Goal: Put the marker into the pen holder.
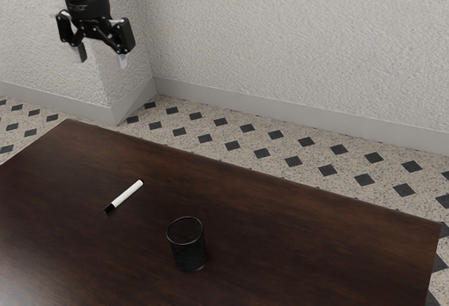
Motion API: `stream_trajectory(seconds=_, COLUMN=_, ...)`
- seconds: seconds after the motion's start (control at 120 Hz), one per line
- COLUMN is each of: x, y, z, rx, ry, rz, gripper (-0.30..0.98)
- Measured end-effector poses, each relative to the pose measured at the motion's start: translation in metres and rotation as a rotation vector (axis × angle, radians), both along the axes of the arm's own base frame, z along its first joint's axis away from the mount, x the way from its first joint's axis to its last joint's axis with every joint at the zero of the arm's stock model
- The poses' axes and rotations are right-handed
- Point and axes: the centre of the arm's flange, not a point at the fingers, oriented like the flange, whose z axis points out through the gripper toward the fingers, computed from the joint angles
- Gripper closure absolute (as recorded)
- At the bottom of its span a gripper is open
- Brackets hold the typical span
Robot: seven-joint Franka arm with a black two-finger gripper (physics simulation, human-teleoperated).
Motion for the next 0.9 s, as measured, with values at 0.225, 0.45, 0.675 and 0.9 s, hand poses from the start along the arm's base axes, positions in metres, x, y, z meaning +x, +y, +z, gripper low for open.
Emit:
stream_trajectory(seconds=0.225, x=-0.009, y=0.056, z=-0.065, rx=-0.013, ry=0.068, rz=0.115, gripper=0.0)
stream_trajectory(seconds=0.45, x=-0.028, y=0.097, z=-0.224, rx=-0.064, ry=0.211, rz=0.214, gripper=0.0)
stream_trajectory(seconds=0.675, x=-0.008, y=0.112, z=-0.345, rx=-0.133, ry=0.199, rz=0.239, gripper=0.0)
stream_trajectory(seconds=0.9, x=0.019, y=0.1, z=-0.406, rx=-0.172, ry=0.139, rz=0.185, gripper=0.0)
